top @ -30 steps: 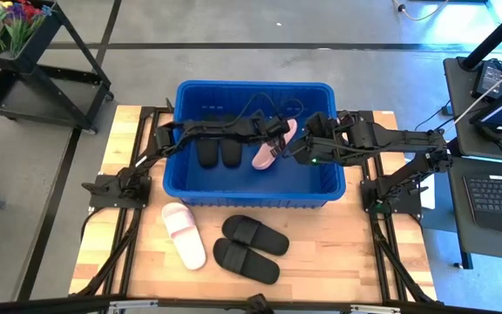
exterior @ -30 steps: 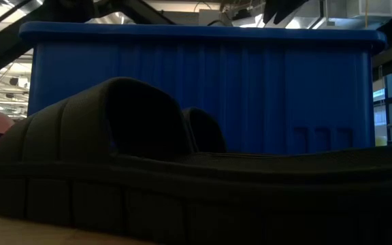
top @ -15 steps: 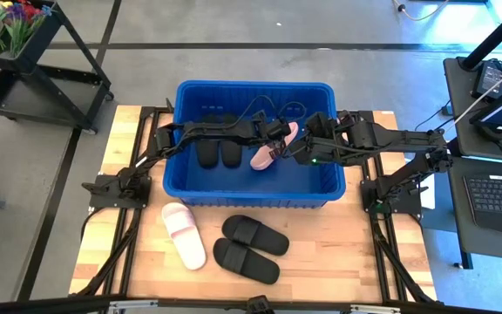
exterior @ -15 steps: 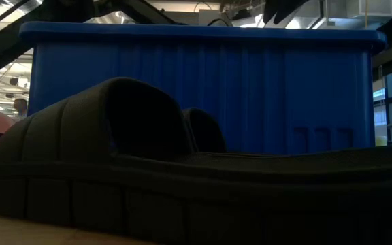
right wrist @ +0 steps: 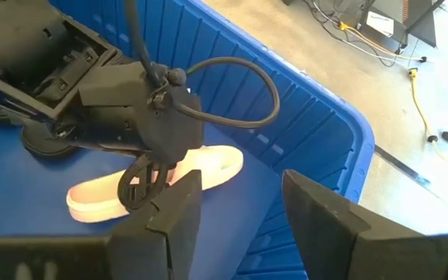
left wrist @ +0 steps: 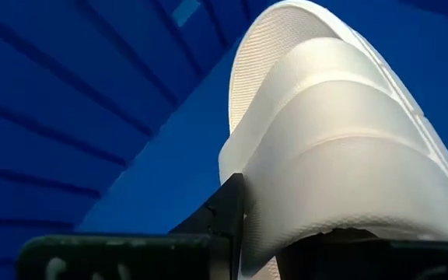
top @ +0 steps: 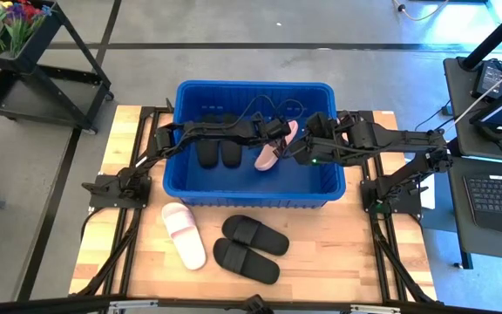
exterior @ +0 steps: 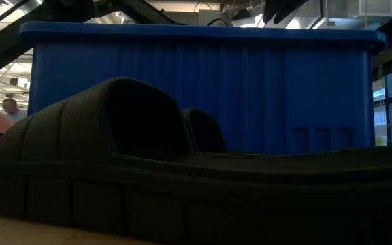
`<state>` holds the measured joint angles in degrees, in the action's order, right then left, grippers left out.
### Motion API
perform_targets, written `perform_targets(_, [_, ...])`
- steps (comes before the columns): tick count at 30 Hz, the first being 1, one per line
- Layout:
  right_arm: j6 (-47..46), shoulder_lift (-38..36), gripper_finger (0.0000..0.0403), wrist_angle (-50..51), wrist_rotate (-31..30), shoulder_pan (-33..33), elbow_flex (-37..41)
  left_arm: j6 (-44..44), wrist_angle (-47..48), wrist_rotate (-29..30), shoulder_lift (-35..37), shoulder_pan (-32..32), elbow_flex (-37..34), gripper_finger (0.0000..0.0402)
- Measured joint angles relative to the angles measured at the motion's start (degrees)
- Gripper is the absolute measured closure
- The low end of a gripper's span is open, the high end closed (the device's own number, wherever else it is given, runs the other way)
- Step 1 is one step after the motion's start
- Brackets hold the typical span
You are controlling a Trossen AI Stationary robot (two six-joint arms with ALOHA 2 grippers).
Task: Pick and place slides into bin
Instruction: Put the pink slide into the blue bin
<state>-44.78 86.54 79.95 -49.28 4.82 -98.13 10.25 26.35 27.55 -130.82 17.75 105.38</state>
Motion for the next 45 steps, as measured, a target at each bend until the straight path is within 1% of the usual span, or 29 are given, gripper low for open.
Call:
perform_targets(4, [0.0, 0.4, 0.0221, 0.1, 0.0, 0.7, 0.0, 0.1, 0.0, 0.5, 0.0, 0.5, 0.0, 0.0353])
perform_targets(9, [0.1, 1.8, 0.0221, 0.5, 0.0, 1.4, 0.0, 4.0, 0.1, 4.3, 0.0, 1.7, 0.0, 0.0353])
perform_targets(19, [1.8, 4.1, 0.0221, 1.4, 0.0, 1.8, 0.0, 4.3, 0.7, 4.4, 0.0, 1.6, 0.0, 0.0353])
perform_targets(21, [1.8, 4.2, 0.0221, 1.4, 0.0, 1.8, 0.0, 3.0, 0.6, 4.4, 0.0, 1.4, 0.0, 0.0353])
perform_targets(25, [1.9, 4.2, 0.0221, 1.8, 0.0, 1.8, 0.0, -3.1, -0.2, 4.4, 0.0, 1.1, 0.0, 0.0353])
perform_targets(27, [1.9, 4.2, 0.0221, 2.0, 0.0, 1.8, 0.0, -4.6, -0.4, 4.4, 0.0, 1.2, 0.0, 0.0353])
perform_targets(28, [1.9, 4.2, 0.0221, 2.2, 0.0, 1.8, 0.0, -5.2, -0.4, 3.7, 0.0, 1.2, 0.0, 0.0353])
perform_targets(30, [1.9, 4.2, 0.0221, 2.4, 0.0, 1.8, 0.0, -6.6, -0.4, 0.0, 0.0, 1.3, 0.0, 0.0351])
perform_targets(33, [1.8, 4.2, 0.0221, 2.3, 0.6, 1.8, 0.0, -5.1, -0.6, -5.3, 0.0, 1.9, 0.0, 0.0338])
perform_targets(35, [1.8, 4.2, 0.0221, 2.4, 1.7, 1.8, 0.0, -4.3, -1.1, -6.8, 0.0, 2.2, 0.0, 0.0323])
perform_targets(41, [1.8, 4.2, 0.0221, 2.8, 2.9, 1.8, 0.0, -3.7, -2.4, -7.7, 0.0, 2.8, 0.0, 0.0274])
perform_targets(45, [1.8, 4.2, 0.0221, 2.8, 2.9, 1.8, 0.0, -1.3, -2.4, -7.6, 0.0, 3.1, 0.0, 0.0255])
